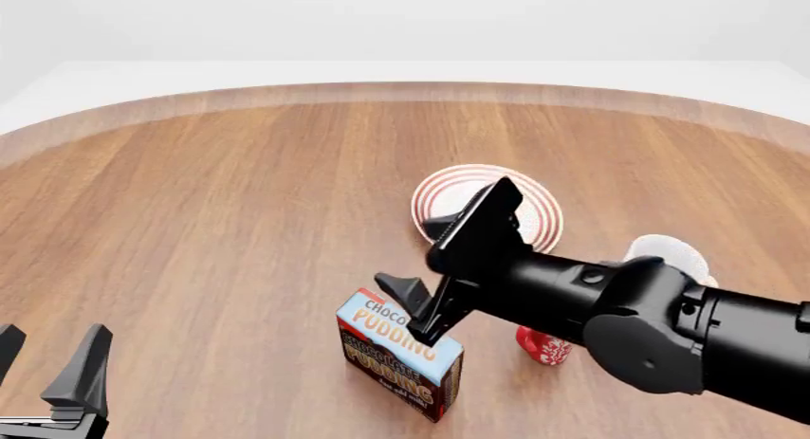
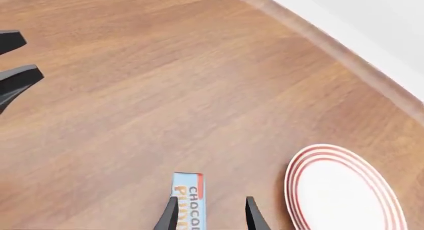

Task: Put the chocolate pudding to the right of the plate.

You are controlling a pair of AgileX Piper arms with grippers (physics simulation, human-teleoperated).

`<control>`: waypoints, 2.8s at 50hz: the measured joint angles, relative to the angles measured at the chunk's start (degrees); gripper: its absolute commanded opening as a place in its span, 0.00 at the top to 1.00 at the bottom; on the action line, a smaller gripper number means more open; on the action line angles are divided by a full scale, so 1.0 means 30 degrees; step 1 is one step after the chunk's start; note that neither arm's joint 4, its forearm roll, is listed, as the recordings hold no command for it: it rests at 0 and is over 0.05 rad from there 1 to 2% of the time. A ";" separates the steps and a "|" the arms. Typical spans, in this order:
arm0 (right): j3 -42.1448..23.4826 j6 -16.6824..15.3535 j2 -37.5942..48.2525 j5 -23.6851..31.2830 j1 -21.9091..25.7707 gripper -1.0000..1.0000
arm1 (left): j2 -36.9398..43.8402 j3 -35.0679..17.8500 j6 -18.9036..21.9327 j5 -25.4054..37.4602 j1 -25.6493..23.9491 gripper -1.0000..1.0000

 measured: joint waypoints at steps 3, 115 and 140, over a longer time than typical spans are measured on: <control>0.0050 0.0124 0.0119 -0.0129 0.0080 0.00 | 0.0000 0.0000 0.0000 0.0000 0.0000 0.00; 0.2045 0.2789 0.3406 -0.3695 0.0379 0.00 | 0.0000 0.0000 0.0000 0.0000 0.0000 0.00; 0.1984 0.2802 0.4246 -0.4007 0.0510 0.00 | 0.0000 0.0000 0.0000 0.0000 0.0000 0.00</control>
